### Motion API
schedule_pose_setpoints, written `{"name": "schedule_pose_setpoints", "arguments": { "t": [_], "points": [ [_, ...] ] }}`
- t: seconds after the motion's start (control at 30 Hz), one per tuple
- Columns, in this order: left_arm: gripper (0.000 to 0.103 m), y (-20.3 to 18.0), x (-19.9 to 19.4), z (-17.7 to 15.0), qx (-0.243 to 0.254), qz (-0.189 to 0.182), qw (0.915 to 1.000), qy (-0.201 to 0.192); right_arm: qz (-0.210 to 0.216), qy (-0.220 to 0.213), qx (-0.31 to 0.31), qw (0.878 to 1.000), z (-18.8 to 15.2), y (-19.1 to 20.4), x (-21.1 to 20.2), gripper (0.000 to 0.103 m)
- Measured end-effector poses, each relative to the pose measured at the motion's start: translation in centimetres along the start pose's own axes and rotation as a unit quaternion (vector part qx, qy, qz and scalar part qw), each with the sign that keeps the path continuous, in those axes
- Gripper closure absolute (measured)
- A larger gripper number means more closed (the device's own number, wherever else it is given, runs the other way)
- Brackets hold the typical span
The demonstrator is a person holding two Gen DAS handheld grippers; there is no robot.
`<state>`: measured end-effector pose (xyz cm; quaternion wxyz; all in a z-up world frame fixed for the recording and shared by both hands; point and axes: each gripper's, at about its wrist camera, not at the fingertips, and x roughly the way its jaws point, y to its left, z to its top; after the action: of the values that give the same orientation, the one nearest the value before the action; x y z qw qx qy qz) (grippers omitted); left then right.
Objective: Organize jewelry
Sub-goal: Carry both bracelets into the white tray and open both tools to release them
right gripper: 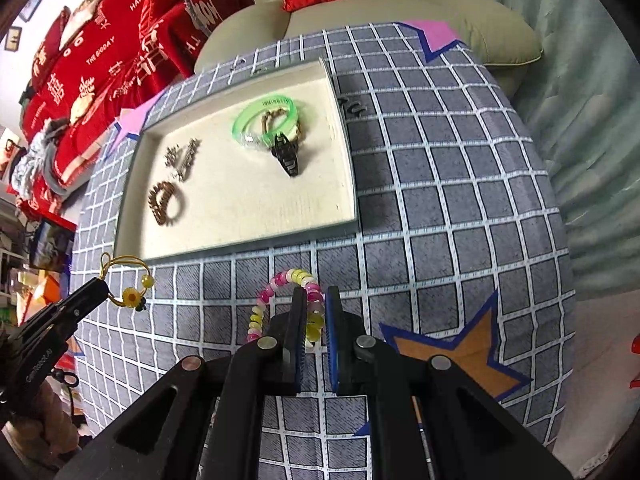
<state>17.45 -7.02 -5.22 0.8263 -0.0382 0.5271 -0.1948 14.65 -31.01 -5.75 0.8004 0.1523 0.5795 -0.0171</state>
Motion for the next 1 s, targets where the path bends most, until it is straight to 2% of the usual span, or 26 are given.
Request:
{"name": "schedule_pose_setpoints", "arguments": {
  "t": [0.43,0.7,1.0],
  "points": [
    [0.089,0.3,-0.3,2.7,-0.01,0.003,0.9998,-0.018,0.026,-0.028,-0.013,0.999,3.7,1.3,-1.2,0.093],
    [0.089,0.2,0.9,4.8,-0.017,-0.001,0.9996,-0.024,0.04,-0.027,-0.027,0.998,6.3,2.9,0.6,0.093],
    [0.089,-0.3,4.1,6.3,-0.015,0.008,0.9998,-0.011,0.045,-0.015,-0.031,0.998,8.4,3.2,3.6,0.093]
  ]
}}
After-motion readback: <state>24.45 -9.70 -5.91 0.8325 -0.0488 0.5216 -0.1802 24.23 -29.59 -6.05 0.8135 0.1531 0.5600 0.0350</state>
